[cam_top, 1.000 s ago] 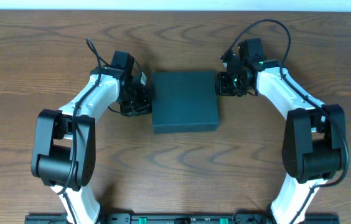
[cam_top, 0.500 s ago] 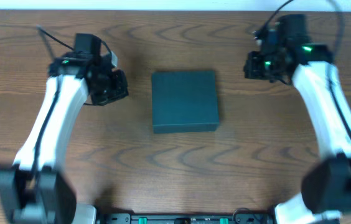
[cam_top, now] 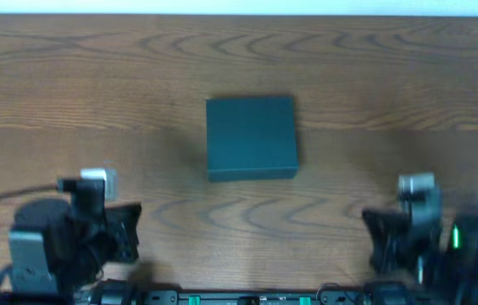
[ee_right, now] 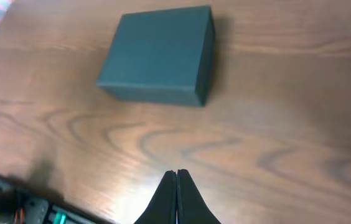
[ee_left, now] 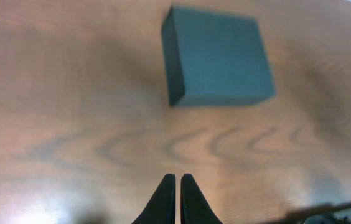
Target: Pack container
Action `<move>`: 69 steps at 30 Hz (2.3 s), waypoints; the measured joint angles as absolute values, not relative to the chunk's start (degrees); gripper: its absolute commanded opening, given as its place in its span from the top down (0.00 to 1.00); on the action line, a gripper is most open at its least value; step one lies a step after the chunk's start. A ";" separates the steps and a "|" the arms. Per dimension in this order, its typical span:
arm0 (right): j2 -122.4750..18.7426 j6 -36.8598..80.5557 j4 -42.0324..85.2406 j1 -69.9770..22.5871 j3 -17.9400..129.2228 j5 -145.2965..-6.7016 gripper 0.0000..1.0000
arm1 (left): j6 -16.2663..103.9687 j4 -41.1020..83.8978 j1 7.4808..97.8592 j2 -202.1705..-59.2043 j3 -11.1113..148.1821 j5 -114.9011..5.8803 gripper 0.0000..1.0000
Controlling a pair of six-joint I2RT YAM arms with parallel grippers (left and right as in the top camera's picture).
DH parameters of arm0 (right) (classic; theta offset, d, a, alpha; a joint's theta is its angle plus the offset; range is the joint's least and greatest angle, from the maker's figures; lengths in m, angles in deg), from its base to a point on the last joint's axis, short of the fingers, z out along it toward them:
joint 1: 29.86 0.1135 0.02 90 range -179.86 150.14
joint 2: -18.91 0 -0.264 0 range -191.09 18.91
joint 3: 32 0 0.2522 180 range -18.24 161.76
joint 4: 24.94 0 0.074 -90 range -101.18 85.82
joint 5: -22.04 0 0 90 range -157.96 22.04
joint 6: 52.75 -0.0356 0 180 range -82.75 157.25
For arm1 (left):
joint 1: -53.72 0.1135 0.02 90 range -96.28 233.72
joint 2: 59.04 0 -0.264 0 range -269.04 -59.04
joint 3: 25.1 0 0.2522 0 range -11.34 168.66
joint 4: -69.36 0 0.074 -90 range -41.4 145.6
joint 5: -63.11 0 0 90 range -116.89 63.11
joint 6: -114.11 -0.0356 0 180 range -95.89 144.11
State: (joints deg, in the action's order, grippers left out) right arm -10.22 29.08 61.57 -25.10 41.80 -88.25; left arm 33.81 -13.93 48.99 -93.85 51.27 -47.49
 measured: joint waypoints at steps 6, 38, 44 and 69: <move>8.69 26.13 63.38 -25.10 37.14 -90.30 0.67 | 37.24 -13.69 48.99 -88.86 42.74 -47.82 0.71; 11.27 23.57 65.72 -25.10 36.66 -90.74 0.01 | 36.02 1.69 50.23 -82.07 36.41 -41.33 0.05; 11.27 23.53 65.79 -25.10 36.48 -90.92 0.01 | 28.74 15.18 57.16 -68.47 19.42 -36.28 0.05; 11.27 23.20 65.77 -25.10 36.44 -91.11 0.01 | 28.80 33.58 63.00 -59.82 -3.55 -34.97 0.05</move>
